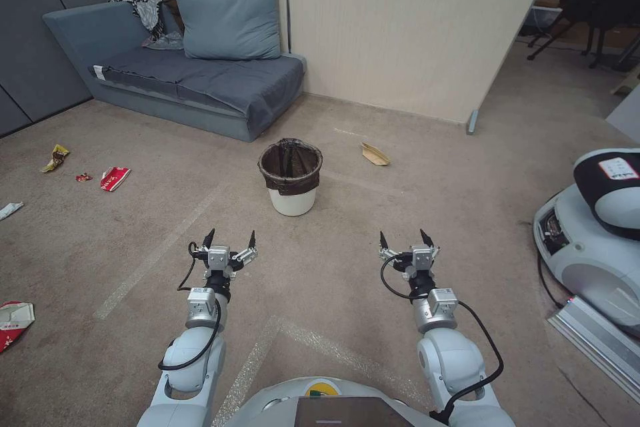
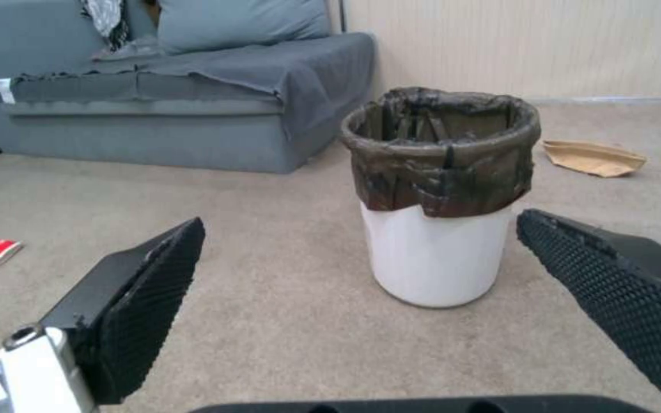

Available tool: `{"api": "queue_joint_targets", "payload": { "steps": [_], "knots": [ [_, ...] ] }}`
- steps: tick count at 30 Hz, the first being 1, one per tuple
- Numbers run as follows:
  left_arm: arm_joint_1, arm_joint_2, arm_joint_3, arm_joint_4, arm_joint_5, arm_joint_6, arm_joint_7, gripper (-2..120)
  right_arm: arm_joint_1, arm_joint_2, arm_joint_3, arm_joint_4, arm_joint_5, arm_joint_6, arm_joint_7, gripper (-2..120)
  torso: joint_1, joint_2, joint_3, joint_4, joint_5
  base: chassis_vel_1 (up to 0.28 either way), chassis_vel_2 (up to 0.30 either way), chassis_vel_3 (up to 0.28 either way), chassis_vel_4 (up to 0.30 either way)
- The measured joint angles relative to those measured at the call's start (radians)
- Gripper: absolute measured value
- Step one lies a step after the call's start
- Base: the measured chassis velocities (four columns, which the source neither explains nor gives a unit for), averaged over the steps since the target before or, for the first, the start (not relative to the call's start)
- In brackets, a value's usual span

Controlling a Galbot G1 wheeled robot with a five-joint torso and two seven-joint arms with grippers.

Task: Pick up the trash bin, then pick up the garbage from the floor and place it into the trash bin.

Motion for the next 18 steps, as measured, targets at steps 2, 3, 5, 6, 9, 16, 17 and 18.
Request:
{"api": "queue_joint_targets", "payload": {
  "steps": [2,3,5,6,9,16,17,18],
  "knots": [
    [0.000,0.000,0.000,0.000,0.000,0.000,0.000,100,0.000,0.000,0.000,0.000,0.000,0.000,0.000,100,0.000,0.000,0.000,0.0000,0.0000,0.000,0.000,0.000,0.000],
    [0.000,0.000,0.000,0.000,0.000,0.000,0.000,100,0.000,0.000,0.000,0.000,0.000,0.000,0.000,100,0.000,0.000,0.000,0.0000,0.0000,0.000,0.000,0.000,0.000],
    [0.000,0.000,0.000,0.000,0.000,0.000,0.000,100,0.000,0.000,0.000,0.000,0.000,0.000,0.000,100,0.000,0.000,0.000,0.0000,0.0000,0.000,0.000,0.000,0.000],
    [0.000,0.000,0.000,0.000,0.000,0.000,0.000,100,0.000,0.000,0.000,0.000,0.000,0.000,0.000,100,0.000,0.000,0.000,0.0000,0.0000,0.000,0.000,0.000,0.000],
    [0.000,0.000,0.000,0.000,0.000,0.000,0.000,100,0.000,0.000,0.000,0.000,0.000,0.000,0.000,100,0.000,0.000,0.000,0.0000,0.0000,0.000,0.000,0.000,0.000],
    [0.000,0.000,0.000,0.000,0.000,0.000,0.000,100,0.000,0.000,0.000,0.000,0.000,0.000,0.000,100,0.000,0.000,0.000,0.0000,0.0000,0.000,0.000,0.000,0.000],
    [0.000,0.000,0.000,0.000,0.000,0.000,0.000,100,0.000,0.000,0.000,0.000,0.000,0.000,0.000,100,0.000,0.000,0.000,0.0000,0.0000,0.000,0.000,0.000,0.000],
    [0.000,0.000,0.000,0.000,0.000,0.000,0.000,100,0.000,0.000,0.000,0.000,0.000,0.000,0.000,100,0.000,0.000,0.000,0.0000,0.0000,0.000,0.000,0.000,0.000]
  ]
}}
